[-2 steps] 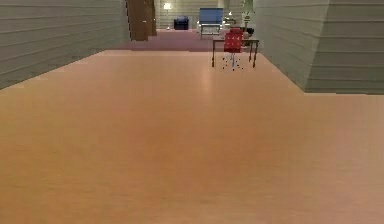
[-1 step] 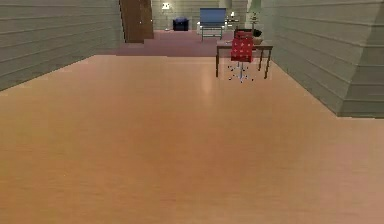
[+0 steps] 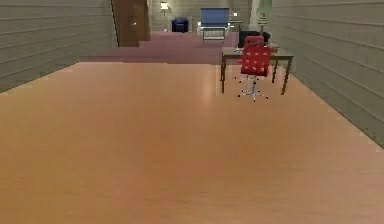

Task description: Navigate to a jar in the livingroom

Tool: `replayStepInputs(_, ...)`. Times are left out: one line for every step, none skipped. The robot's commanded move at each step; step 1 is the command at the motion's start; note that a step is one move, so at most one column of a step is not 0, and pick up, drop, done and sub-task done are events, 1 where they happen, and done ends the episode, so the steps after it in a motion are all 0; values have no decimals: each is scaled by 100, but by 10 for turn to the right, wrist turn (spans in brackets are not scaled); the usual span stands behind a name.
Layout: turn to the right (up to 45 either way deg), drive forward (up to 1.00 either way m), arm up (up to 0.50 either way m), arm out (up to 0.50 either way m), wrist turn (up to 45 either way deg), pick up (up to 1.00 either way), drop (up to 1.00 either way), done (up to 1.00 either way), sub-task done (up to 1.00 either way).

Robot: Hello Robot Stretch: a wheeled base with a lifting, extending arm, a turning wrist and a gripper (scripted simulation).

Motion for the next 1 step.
replayStepInputs(0,100,0,0,0,0,0,0,0)
